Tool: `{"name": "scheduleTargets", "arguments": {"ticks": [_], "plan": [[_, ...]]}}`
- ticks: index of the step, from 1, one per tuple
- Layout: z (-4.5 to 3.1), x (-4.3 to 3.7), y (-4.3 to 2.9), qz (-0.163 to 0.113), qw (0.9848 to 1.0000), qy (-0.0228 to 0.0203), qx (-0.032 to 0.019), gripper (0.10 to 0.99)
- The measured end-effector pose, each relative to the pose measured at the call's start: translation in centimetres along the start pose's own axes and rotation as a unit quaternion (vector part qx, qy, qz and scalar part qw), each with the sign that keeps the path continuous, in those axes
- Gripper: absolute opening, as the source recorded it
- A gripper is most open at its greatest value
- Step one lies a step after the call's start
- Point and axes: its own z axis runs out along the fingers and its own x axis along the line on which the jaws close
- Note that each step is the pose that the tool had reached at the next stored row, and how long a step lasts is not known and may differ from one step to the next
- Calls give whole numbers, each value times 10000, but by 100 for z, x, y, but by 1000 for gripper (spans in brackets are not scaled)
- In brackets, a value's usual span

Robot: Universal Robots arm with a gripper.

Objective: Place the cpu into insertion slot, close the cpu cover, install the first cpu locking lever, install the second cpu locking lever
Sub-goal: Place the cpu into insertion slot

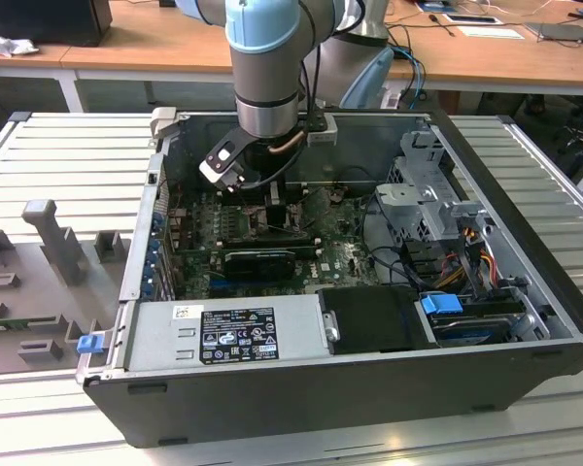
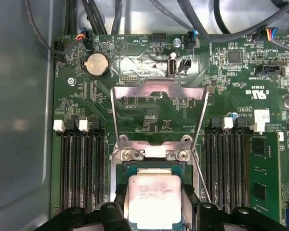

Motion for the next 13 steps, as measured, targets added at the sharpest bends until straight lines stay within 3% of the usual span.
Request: {"name": "scheduleTargets", "arguments": {"ticks": [7, 8, 13], "plan": [[5, 2, 0, 0, 10000, 4, -2, 529], [4, 1, 1, 0, 10000, 2, -2, 604], [-29, 2, 3, 1, 10000, 10, -1, 604]]}}
